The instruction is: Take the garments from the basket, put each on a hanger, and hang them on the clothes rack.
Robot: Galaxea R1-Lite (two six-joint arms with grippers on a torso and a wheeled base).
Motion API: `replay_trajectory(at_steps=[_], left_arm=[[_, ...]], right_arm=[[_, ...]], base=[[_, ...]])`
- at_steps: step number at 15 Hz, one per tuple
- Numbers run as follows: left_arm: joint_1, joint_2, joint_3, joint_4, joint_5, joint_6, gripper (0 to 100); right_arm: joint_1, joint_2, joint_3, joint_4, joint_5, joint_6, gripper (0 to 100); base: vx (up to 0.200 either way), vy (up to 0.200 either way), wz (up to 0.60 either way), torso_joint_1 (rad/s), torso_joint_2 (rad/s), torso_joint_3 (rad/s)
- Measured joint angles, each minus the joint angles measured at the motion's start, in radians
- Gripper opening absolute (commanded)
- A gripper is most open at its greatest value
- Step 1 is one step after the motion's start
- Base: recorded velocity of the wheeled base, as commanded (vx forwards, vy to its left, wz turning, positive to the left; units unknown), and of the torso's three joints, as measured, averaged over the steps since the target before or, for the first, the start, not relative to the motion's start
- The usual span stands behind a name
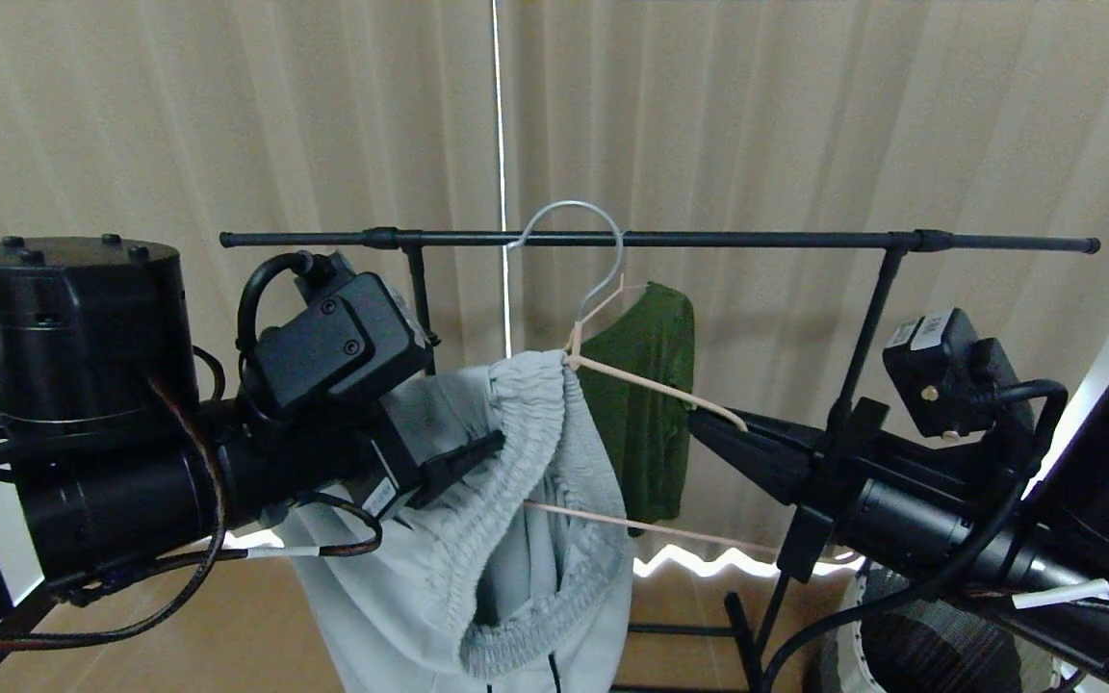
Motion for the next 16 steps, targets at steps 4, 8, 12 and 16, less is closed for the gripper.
replay_trajectory(at_steps=[4, 8, 12, 16], left_arm=[[0.007, 0.001, 0.002, -0.002, 0.005, -0.004, 0], [0.027, 0.001, 0.003, 0.000, -0.001, -0.003, 0], [0.034, 0.001, 0.066, -0.129, 0.005, -0.006, 0], [0.064, 0.002, 0.120, -0.185, 0.095, -0.007, 0]], right_arm=[[0.000, 0.000, 0.004, -0.009, 0.007, 0.000, 0], [0.001, 0.000, 0.004, -0.009, 0.008, 0.001, 0], [0.001, 0.000, 0.010, -0.017, 0.004, -0.001, 100], [-0.007, -0.005, 0.013, -0.016, -0.003, -0.005, 100]], base=[[0.000, 0.000, 0.00, 0.000, 0.00, 0.000], [0.000, 0.000, 0.00, 0.000, 0.00, 0.000], [0.000, 0.000, 0.00, 0.000, 0.00, 0.000], [0.000, 0.000, 0.00, 0.000, 0.00, 0.000]])
